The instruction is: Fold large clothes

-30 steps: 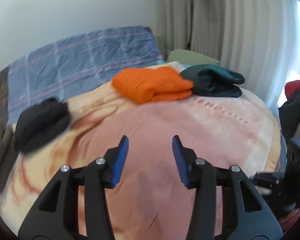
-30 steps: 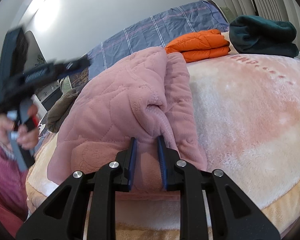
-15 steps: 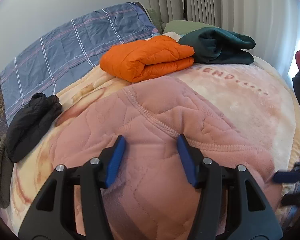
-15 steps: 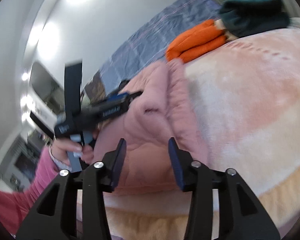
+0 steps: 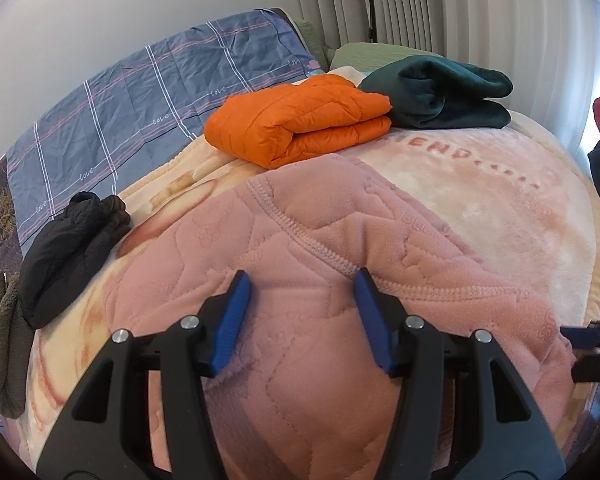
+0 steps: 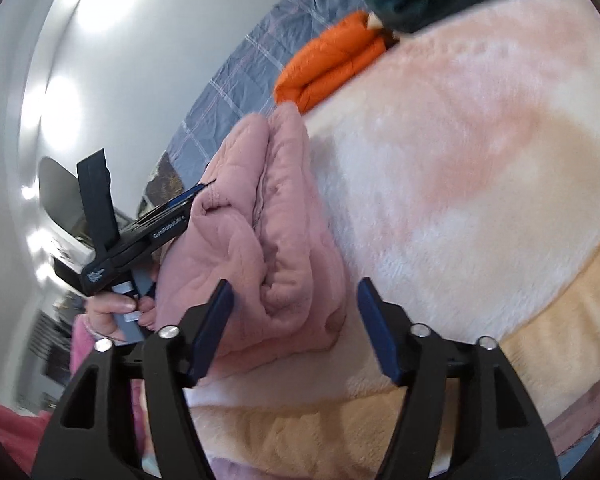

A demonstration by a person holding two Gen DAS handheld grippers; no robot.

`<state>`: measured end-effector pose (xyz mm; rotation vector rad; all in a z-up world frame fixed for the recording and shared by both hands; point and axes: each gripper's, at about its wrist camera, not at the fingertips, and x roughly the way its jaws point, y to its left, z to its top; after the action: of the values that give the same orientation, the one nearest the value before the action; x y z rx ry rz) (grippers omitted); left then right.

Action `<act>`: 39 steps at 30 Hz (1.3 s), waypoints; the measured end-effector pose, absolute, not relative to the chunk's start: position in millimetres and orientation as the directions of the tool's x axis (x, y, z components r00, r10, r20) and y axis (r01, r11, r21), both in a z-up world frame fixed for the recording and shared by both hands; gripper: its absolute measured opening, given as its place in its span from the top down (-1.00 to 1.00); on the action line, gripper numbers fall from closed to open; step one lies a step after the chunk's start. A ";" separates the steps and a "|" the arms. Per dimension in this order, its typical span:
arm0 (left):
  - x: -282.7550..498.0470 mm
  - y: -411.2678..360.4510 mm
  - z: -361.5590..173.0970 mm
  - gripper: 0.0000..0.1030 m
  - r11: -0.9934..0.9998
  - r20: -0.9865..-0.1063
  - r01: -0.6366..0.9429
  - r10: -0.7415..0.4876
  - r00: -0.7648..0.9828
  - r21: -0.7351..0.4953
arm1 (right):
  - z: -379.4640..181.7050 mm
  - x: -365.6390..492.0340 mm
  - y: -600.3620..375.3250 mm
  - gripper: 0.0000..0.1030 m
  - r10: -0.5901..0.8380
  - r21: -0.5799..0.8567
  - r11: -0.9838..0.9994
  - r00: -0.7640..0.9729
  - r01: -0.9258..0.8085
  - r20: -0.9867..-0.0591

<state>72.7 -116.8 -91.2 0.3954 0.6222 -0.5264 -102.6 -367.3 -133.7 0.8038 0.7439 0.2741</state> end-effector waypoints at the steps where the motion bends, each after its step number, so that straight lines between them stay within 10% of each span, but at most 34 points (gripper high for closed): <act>1: 72.6 -116.7 -91.2 -0.08 0.798 -0.637 0.572 -0.343 0.690 0.190 | -136.2 -102.0 -366.0 -0.51 0.506 0.747 0.663 0.705 0.051 -0.497; 10: 72.6 -116.1 -91.0 -0.08 0.799 -0.636 0.571 -0.344 0.691 0.189 | -133.4 -84.6 -335.8 -0.82 0.533 0.714 0.700 0.652 0.017 -0.539; 39: 72.0 -120.4 -89.6 -0.08 0.804 -0.628 0.566 -0.347 0.696 0.183 | -144.6 -55.0 -329.8 -0.63 0.462 0.693 0.710 0.661 0.125 -0.592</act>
<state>72.0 -120.4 -89.6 0.3818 0.6130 -0.5228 -55.0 -329.8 -144.6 0.7776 0.8457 0.2140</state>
